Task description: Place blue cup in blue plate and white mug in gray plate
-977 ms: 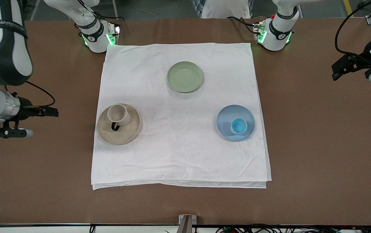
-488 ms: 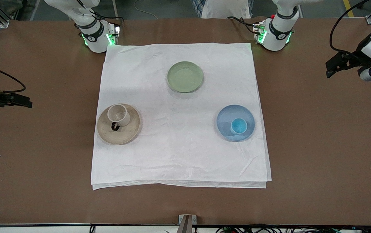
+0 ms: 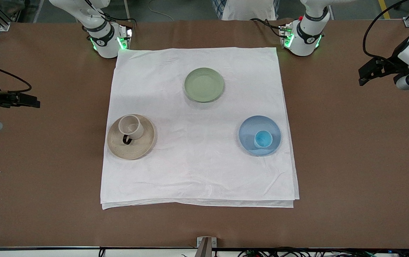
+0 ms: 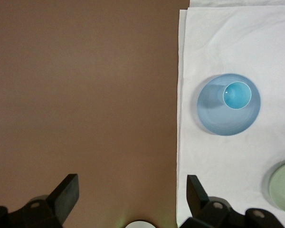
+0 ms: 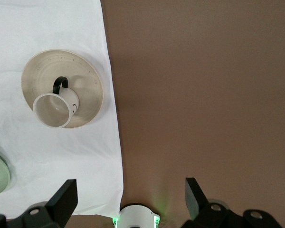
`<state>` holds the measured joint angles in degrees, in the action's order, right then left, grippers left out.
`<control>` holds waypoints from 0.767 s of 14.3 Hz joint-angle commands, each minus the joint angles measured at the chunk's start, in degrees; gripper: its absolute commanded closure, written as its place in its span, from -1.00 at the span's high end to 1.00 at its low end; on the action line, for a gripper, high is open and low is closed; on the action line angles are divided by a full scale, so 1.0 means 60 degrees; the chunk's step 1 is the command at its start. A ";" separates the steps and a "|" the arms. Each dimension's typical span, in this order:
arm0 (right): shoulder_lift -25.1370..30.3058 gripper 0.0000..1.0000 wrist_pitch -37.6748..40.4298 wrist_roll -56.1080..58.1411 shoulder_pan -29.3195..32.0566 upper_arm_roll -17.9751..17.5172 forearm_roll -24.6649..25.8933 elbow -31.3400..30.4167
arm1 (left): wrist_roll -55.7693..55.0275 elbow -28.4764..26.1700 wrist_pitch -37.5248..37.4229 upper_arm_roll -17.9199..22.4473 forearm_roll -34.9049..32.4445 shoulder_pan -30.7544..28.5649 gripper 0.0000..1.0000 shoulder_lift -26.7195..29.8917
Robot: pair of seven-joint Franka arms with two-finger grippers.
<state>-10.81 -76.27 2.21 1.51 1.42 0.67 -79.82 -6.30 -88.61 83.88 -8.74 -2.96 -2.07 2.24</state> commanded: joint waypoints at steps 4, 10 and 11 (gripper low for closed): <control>0.2766 1.00 -0.1642 0.0085 -0.0134 -0.0061 -0.0024 -0.3335 | 0.0171 -0.0085 0.0082 0.0050 0.0170 -0.0035 1.00 0.0125; 0.3617 1.00 -0.1322 0.0143 -0.0179 -0.0016 -0.0009 -0.3367 | 0.0274 0.0002 0.0082 0.0050 0.0097 0.0009 1.00 0.0110; 0.3763 1.00 -0.1263 0.0173 -0.0120 -0.0017 -0.0009 -0.3352 | 0.0274 0.0089 0.0082 0.0050 0.0097 0.0009 1.00 0.0081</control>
<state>8.49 -84.03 2.35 0.10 1.29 0.68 -98.05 -5.83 -88.57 84.09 -8.66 -2.95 -2.09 2.24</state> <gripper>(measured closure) 0.000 0.000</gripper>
